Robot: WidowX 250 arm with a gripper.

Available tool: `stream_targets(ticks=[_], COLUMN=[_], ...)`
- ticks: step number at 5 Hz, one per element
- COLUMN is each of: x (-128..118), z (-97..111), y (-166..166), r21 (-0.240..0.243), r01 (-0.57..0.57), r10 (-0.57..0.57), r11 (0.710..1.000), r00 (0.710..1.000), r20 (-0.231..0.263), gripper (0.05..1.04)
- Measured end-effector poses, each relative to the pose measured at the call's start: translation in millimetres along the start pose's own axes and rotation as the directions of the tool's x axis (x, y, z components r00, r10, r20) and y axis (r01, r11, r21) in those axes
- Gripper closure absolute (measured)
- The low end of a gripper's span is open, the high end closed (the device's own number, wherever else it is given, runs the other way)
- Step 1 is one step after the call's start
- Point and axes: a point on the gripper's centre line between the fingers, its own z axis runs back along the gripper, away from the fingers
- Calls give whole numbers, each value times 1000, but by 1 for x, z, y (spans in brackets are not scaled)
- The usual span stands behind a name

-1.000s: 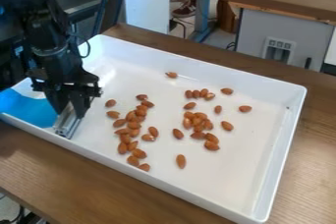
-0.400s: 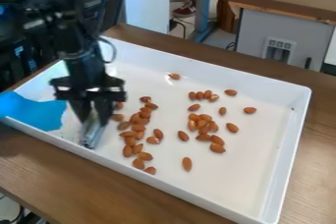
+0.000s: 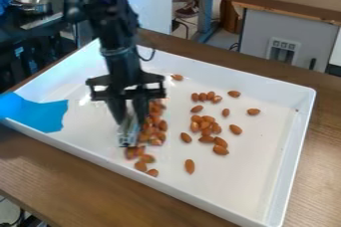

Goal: Sweep into pile

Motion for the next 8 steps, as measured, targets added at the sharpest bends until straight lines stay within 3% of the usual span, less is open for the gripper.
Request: stream_targets(ticks=[2,6,8], x=[8,-2,24], z=[-6,-19,-27], y=[-24,-125,-156], r21=[16,-47,-42], r01=[-23,-51,-121], r10=[22,54,125], r11=[1000,998,992], r00=[999,997,986], r20=[38,53,111], gripper=[716,716,716])
